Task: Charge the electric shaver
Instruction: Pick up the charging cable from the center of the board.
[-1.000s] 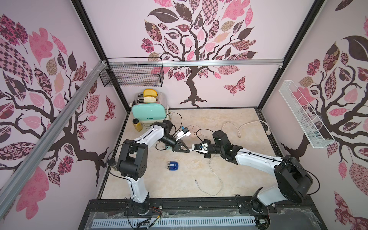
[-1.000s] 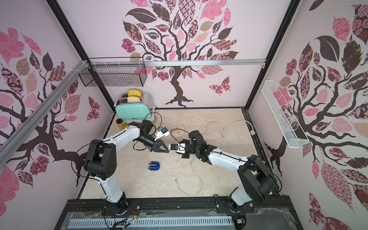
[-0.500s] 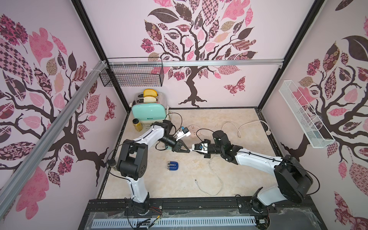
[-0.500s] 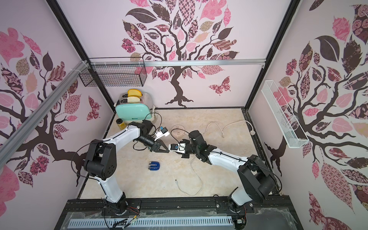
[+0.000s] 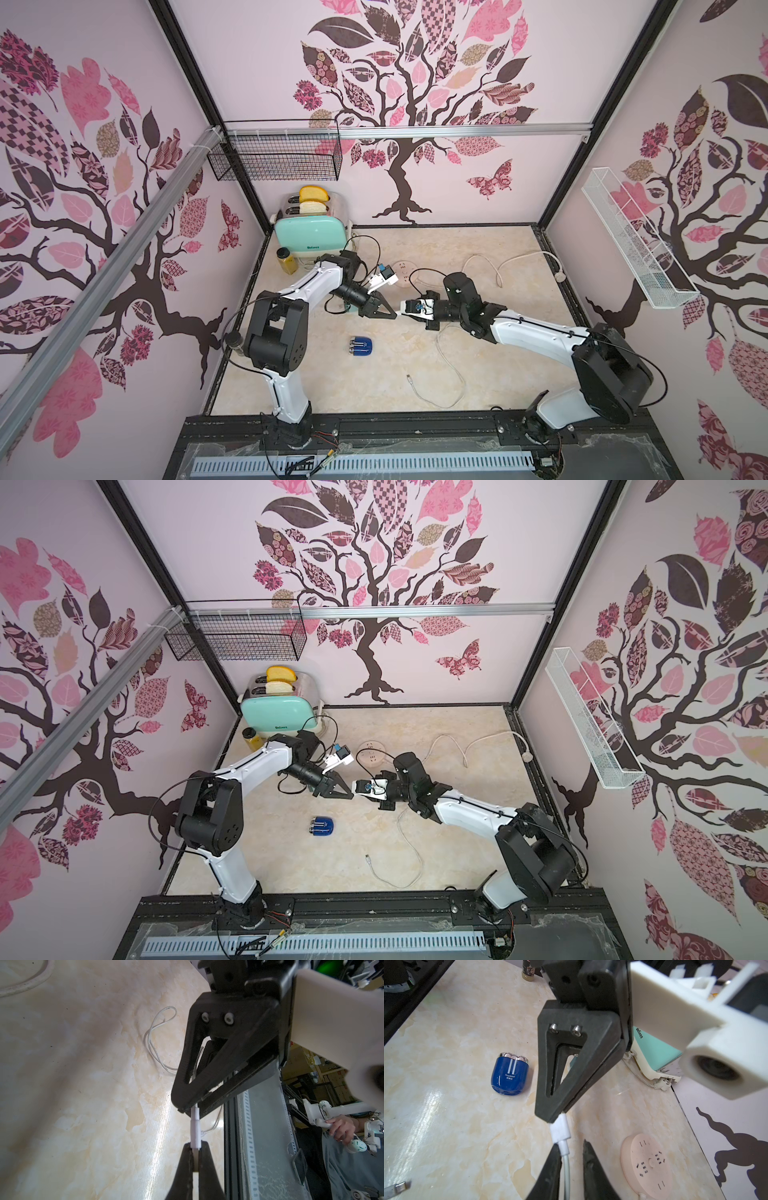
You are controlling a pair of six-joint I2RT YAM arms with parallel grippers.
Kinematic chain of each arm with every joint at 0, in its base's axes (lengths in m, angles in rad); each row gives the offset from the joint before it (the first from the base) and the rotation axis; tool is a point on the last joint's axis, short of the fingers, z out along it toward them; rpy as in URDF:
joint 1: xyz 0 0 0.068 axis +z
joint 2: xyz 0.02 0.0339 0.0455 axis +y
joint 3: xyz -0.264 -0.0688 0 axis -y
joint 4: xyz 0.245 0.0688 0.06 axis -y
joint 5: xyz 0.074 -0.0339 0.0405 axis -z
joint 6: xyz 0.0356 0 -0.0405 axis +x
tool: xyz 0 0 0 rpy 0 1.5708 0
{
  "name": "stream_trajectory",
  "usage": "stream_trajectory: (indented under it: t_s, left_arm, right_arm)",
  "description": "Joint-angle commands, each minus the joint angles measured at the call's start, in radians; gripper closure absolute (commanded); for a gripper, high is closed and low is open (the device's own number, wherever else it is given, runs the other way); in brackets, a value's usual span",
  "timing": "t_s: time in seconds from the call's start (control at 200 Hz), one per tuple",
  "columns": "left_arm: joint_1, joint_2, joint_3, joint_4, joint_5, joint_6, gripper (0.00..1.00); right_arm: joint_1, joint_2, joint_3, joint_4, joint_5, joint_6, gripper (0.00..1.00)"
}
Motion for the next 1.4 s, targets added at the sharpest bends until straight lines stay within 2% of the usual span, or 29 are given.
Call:
stream_trajectory:
  t_s: [0.0, 0.46, 0.755, 0.885, 0.925, 0.97, 0.99, 1.15, 1.175, 1.23, 1.27, 1.33, 1.395]
  left_arm:
    - [-0.008, 0.014, 0.014, -0.016, 0.027, 0.020, 1.00]
    - [-0.010, 0.016, 0.014, -0.022, 0.041, 0.029, 1.00]
    - [-0.010, 0.018, 0.016, -0.033, 0.045, 0.038, 1.00]
    - [-0.010, 0.015, 0.016, -0.034, 0.029, 0.037, 1.00]
    - [-0.006, 0.008, 0.015, -0.036, 0.012, 0.036, 0.92]
    - [0.000, -0.011, 0.004, -0.033, -0.016, 0.034, 0.76]
    - [0.007, -0.021, -0.002, -0.025, -0.029, 0.030, 0.72]
    - [0.133, -0.209, -0.119, 0.138, -0.055, -0.060, 0.60]
    - [0.158, -0.248, -0.144, 0.173, -0.062, -0.073, 0.49]
    - [0.210, -0.335, -0.206, 0.259, -0.089, -0.105, 0.45]
    - [0.239, -0.399, -0.253, 0.329, -0.135, -0.131, 0.36]
    - [0.262, -0.477, -0.327, 0.430, -0.229, -0.151, 0.32]
    - [0.264, -0.527, -0.378, 0.471, -0.345, -0.103, 0.30]
  right_arm:
    - [0.004, -0.008, 0.004, 0.007, 0.005, 0.003, 0.77]
    - [0.004, -0.005, 0.004, -0.003, 0.013, 0.003, 0.87]
    - [0.004, -0.016, -0.002, 0.007, 0.023, 0.017, 1.00]
    - [0.003, -0.026, -0.002, 0.008, 0.022, 0.042, 1.00]
    - [0.005, -0.032, -0.004, 0.006, 0.025, 0.055, 1.00]
    - [0.002, -0.039, -0.002, 0.003, 0.028, 0.080, 1.00]
    - [0.000, -0.042, -0.001, -0.001, 0.031, 0.095, 1.00]
    - [-0.032, -0.070, 0.012, -0.085, 0.035, 0.216, 1.00]
    - [-0.040, -0.076, 0.009, -0.090, 0.033, 0.235, 1.00]
    - [-0.062, -0.086, 0.004, -0.113, 0.008, 0.273, 1.00]
    - [-0.076, -0.090, 0.004, -0.132, -0.007, 0.302, 1.00]
    - [-0.093, -0.090, 0.010, -0.167, -0.018, 0.335, 1.00]
    - [-0.103, -0.080, 0.033, -0.223, -0.015, 0.374, 1.00]
